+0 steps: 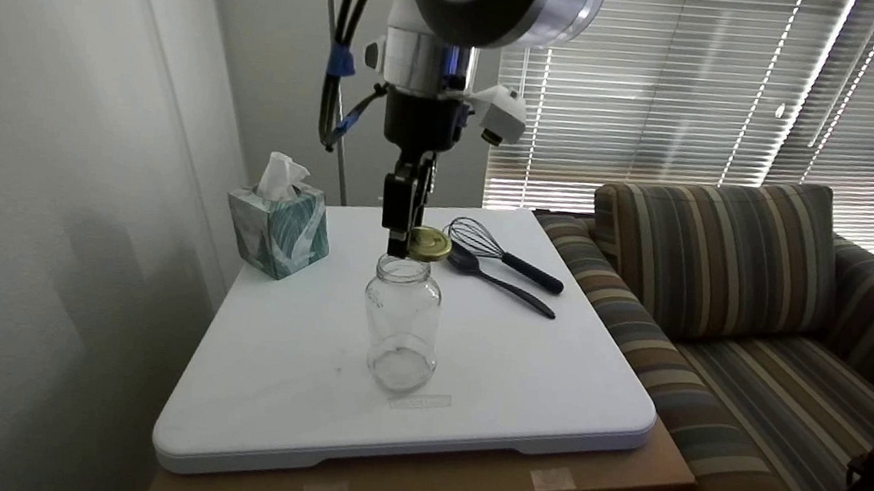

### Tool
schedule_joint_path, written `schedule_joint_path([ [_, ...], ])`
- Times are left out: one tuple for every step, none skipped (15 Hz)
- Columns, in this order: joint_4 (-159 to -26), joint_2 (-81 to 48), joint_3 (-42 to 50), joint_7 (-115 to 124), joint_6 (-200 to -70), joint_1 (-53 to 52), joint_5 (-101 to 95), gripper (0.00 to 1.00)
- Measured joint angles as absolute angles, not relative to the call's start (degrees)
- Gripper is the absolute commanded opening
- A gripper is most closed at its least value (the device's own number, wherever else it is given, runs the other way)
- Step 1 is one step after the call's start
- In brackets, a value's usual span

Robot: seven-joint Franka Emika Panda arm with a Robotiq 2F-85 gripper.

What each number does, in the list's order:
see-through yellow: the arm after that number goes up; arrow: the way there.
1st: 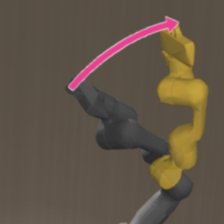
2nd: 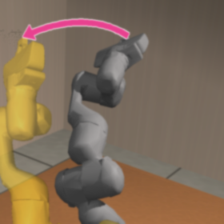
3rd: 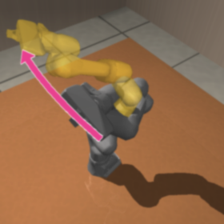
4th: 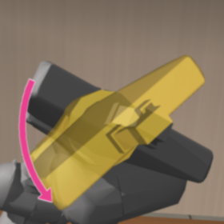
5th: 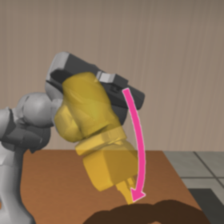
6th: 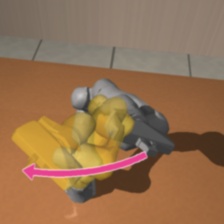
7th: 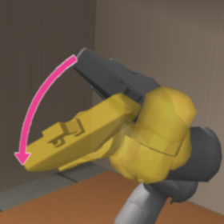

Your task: Pick the black spoon then put it back on the table, then pick the bottle top and put it on the bottle

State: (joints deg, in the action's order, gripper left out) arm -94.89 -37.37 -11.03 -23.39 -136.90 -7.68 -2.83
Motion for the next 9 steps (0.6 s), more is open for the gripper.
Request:
schedule_joint_path([
  [-96.2,-37.0,-11.2,-23.4,-138.4,-7.6,-2.8,0.42],
  [-97.4,-36.6,-11.4,-23.4,-139.7,-7.5,-2.8,0.42],
  [-98.4,-36.2,-11.5,-23.4,-140.6,-7.4,-2.8,0.42],
  [-99.2,-36.0,-11.8,-23.4,-141.4,-7.4,-2.8,0.42],
  [-99.9,-35.7,-11.9,-23.4,-142.1,-7.4,-2.8,0.42],
  [-100.5,-35.3,-12.1,-23.4,-142.5,-7.4,-2.8,0.42],
  [-101.1,-34.9,-12.2,-23.4,-142.8,-7.4,-2.8,0.42],
  [-101.5,-34.6,-12.4,-23.4,-143.0,-7.4,-2.8,0.42],
  [-101.8,-34.3,-12.5,-23.4,-143.4,-7.5,-2.8,0.42],
])
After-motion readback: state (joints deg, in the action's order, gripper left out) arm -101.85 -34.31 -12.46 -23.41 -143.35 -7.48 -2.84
